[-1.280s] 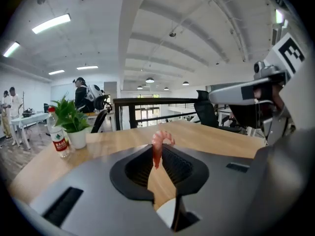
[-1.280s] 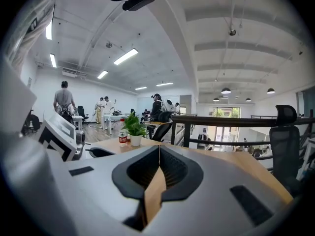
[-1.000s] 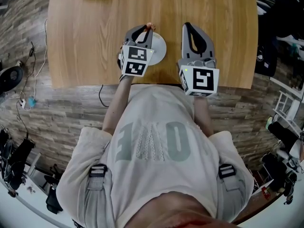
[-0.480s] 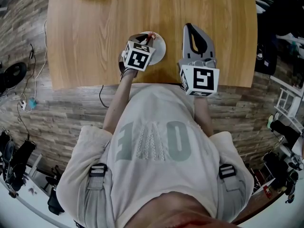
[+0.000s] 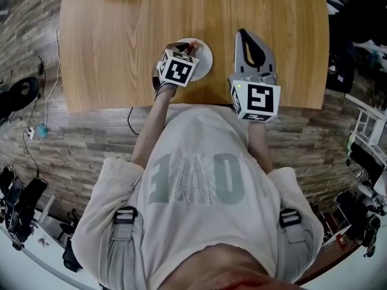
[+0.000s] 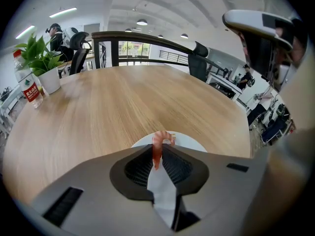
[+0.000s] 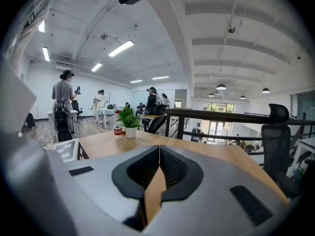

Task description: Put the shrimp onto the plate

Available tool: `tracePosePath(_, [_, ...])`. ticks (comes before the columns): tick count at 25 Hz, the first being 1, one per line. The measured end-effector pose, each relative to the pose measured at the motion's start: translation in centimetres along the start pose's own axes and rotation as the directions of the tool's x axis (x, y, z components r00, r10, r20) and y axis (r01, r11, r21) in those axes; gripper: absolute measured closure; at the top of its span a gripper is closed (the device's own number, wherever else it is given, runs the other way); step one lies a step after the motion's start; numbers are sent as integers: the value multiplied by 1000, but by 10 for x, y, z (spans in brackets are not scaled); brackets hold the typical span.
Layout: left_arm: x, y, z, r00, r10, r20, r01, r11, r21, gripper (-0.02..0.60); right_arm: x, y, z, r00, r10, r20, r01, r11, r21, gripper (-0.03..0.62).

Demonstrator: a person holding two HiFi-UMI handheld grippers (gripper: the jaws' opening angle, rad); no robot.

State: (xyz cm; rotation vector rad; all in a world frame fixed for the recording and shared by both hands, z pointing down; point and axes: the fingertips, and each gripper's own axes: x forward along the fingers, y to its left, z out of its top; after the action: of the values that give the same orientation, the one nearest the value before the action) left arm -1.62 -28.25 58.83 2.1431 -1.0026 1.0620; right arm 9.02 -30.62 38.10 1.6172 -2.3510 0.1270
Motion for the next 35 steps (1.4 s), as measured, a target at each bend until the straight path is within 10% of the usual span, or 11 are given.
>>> tracePosePath(16, [-4, -2, 5, 999, -23, 25, 23, 1000, 7, 474, 0, 4, 4, 1000, 0, 4, 0, 1000, 1, 574])
tracePosePath(26, [-52, 17, 63, 970, 38, 239, -23, 998, -64, 472, 10, 12, 15, 999, 37, 34, -37, 999, -19, 574])
tracePosePath(31, [-102, 36, 110, 911, 112, 398, -91, 993, -71, 472, 22, 18, 36, 994, 69, 88, -63, 996, -69, 574])
tracePosePath(35, [-162, 55, 146, 746, 240, 621, -238, 967, -88, 477, 31, 23, 53, 988, 83, 132, -74, 994, -75, 574])
